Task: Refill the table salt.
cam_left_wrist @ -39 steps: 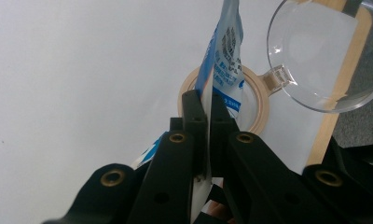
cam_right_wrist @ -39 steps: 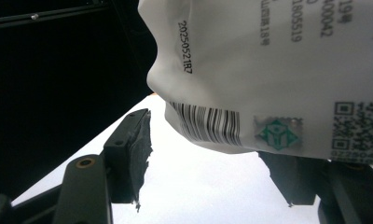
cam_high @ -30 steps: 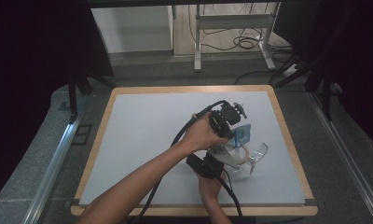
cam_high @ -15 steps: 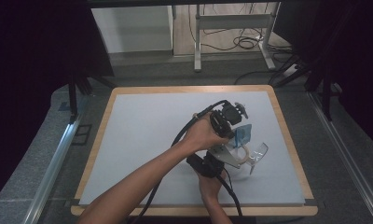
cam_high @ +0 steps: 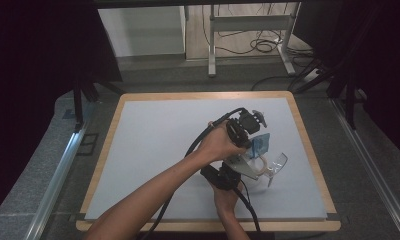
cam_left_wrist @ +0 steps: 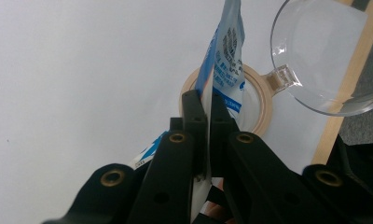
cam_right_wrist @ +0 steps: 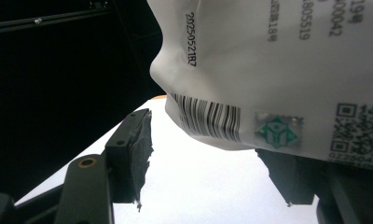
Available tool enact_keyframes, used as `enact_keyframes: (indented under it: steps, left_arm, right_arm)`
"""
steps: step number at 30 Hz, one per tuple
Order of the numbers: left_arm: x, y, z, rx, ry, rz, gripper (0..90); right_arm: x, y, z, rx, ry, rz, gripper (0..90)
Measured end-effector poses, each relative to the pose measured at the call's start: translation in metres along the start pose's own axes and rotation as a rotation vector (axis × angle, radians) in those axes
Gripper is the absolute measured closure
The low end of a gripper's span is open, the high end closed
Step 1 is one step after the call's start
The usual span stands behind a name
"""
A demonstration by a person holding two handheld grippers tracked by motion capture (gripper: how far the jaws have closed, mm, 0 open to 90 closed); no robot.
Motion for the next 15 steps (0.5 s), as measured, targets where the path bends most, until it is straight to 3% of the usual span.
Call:
enact_keyframes:
  steps: [15]
  left_arm:
    - [0.0019, -0.0005, 0.0030, -0.001, 0.005, 0.001, 90.0]
  right_arm:
    - [0.0005, -0.0007, 0.0044, 0.014, 0.003, 0.001, 37.2]
Point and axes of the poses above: each handheld gripper's, and its own axes: y roughly forward along the jaws, z roughly out of its top, x roughly to its right, the point moved 5 cm from there along y, roughly forward along the jaws, and after that the axes turned 4 degrees about -y, right-handed, at the moved point
